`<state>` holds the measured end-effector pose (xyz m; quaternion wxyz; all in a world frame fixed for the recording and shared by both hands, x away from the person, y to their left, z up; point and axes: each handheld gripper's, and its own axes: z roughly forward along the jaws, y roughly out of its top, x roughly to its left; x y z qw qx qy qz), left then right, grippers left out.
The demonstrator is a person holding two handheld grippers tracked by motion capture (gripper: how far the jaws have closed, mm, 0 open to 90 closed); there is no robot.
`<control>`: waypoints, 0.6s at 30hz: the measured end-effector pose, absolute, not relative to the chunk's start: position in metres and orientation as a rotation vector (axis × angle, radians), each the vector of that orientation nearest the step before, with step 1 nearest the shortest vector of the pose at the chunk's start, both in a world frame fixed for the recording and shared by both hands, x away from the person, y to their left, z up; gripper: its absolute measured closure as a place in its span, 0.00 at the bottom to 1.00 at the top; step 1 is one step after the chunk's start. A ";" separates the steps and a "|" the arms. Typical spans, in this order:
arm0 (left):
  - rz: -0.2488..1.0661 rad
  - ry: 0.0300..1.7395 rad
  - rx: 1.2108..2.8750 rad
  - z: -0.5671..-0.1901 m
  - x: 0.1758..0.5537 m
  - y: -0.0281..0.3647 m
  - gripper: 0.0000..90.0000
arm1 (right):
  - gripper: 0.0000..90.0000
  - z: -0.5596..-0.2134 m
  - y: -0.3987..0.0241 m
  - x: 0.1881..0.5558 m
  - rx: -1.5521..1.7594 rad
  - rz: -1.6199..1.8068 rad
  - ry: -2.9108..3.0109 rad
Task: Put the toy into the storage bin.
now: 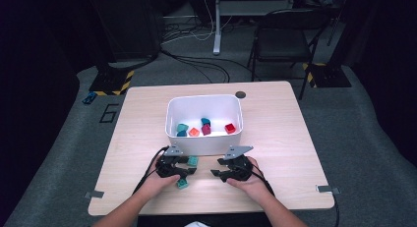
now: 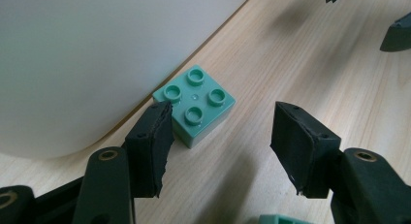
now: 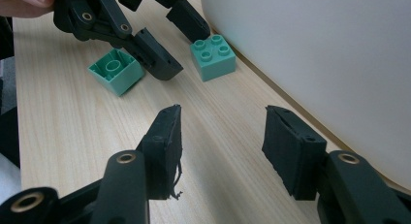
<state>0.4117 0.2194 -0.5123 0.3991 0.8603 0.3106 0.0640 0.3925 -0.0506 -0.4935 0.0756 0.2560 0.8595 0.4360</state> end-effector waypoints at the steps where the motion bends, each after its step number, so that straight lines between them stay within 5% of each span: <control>1: 0.160 0.791 2.170 -0.512 0.412 0.218 0.45 | 0.53 -0.493 -0.051 0.392 0.767 1.308 2.578; 18: 0.171 0.737 2.199 -0.515 0.417 0.194 0.47 | 0.53 -0.493 -0.054 0.394 0.763 1.309 2.571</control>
